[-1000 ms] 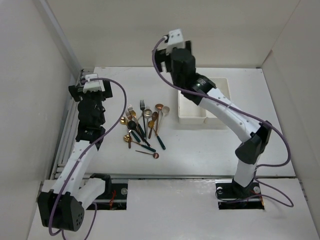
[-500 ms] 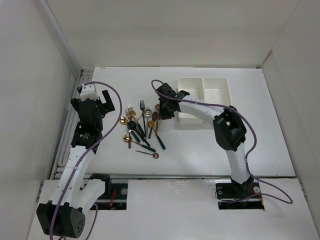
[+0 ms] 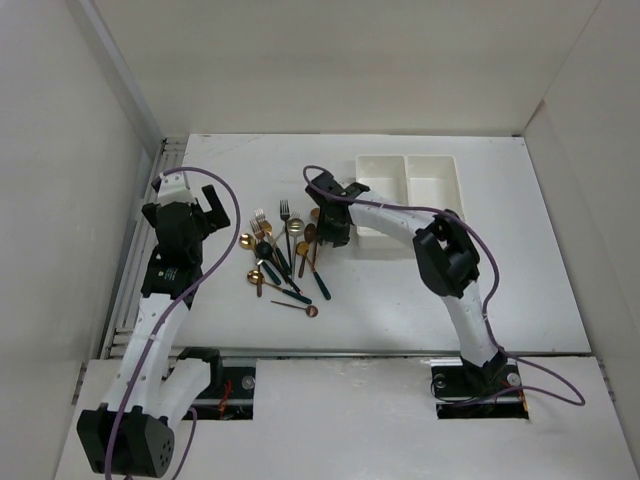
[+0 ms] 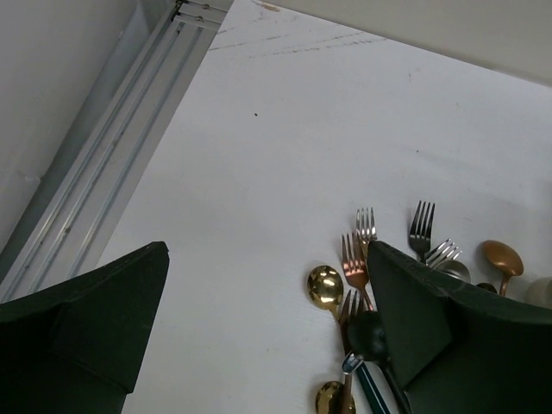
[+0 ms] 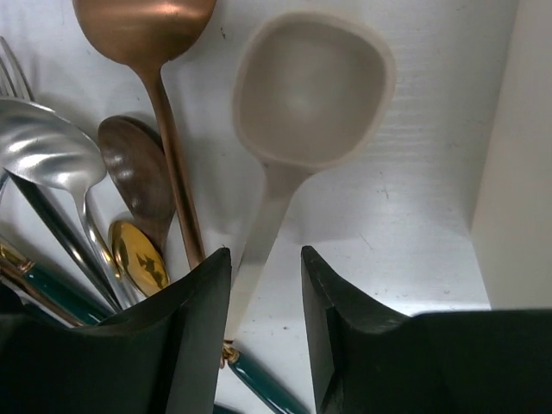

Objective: Sort the eating utensils into containers

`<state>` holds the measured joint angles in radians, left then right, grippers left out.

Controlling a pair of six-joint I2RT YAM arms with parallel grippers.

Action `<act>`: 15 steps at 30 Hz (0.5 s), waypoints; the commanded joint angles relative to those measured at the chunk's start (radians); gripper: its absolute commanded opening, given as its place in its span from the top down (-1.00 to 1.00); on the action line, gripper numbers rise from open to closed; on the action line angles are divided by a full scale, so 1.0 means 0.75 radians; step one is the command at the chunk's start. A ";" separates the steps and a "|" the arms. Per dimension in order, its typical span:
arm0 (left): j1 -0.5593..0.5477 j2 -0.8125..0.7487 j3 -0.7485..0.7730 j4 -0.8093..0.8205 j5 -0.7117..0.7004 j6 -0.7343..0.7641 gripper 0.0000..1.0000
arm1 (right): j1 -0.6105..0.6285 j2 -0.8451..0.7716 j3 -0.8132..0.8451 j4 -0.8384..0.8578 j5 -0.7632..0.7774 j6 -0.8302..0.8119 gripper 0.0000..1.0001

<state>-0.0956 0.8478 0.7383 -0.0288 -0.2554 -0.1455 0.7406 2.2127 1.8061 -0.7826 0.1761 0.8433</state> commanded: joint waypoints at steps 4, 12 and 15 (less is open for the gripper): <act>0.013 -0.016 0.001 0.032 0.036 -0.025 -0.97 | 0.000 0.060 0.065 -0.008 0.007 0.003 0.12; 0.013 -0.016 -0.011 0.018 0.060 -0.049 -0.95 | 0.000 0.101 0.122 0.004 0.058 -0.059 0.96; 0.013 -0.016 -0.023 0.018 0.123 -0.037 -0.89 | 0.000 0.034 0.122 0.019 0.088 -0.116 1.00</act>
<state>-0.0895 0.8478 0.7349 -0.0280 -0.2115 -0.1669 0.7403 2.2726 1.8679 -0.7799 0.1925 0.8059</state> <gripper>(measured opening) 0.955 0.154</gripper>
